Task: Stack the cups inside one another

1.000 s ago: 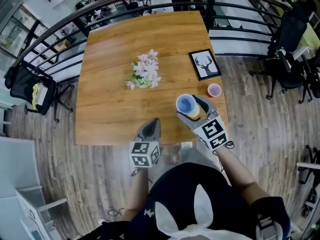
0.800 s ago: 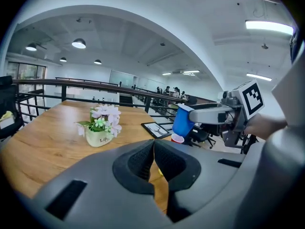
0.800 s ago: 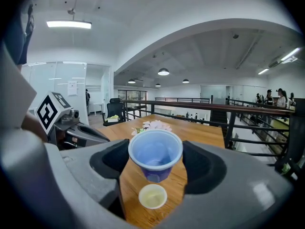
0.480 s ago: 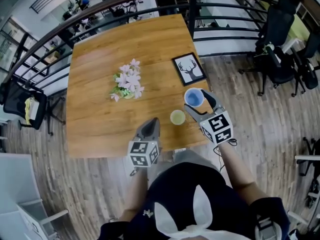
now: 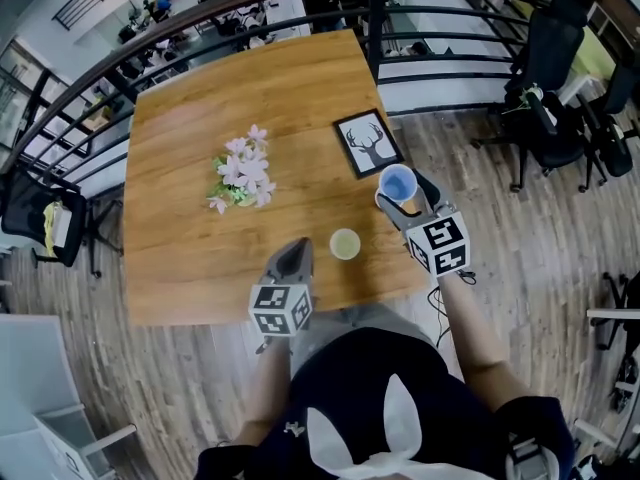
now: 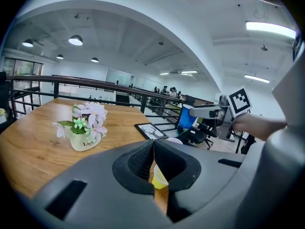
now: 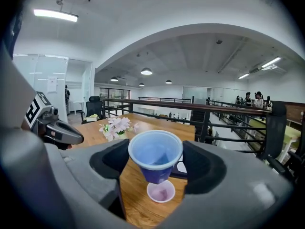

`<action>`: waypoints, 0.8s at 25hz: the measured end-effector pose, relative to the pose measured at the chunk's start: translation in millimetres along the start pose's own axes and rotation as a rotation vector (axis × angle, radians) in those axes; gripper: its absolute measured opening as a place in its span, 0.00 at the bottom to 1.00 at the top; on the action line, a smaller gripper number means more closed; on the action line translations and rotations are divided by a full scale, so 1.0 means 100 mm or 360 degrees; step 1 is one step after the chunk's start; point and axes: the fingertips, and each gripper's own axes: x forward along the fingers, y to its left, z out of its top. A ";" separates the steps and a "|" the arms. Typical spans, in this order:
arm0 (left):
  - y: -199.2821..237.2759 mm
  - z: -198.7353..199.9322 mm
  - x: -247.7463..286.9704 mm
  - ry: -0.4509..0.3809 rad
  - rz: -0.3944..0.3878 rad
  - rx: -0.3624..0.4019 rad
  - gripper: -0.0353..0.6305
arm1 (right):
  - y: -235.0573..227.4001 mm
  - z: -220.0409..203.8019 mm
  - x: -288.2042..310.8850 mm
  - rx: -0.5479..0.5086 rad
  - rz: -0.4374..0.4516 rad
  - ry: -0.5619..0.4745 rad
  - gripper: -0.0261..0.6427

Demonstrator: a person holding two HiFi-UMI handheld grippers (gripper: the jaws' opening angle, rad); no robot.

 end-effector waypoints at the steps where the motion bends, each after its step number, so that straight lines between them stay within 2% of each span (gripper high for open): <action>1: 0.02 0.00 0.02 0.0007 -0.0005 0.0000 0.08 | -0.02 -0.02 0.03 0.0010 -0.0007 0.0005 0.56; 20: 0.08 0.26 0.49 0.0098 -0.0184 0.0082 0.08 | -0.22 -0.40 0.40 0.0172 -0.0106 0.0111 0.56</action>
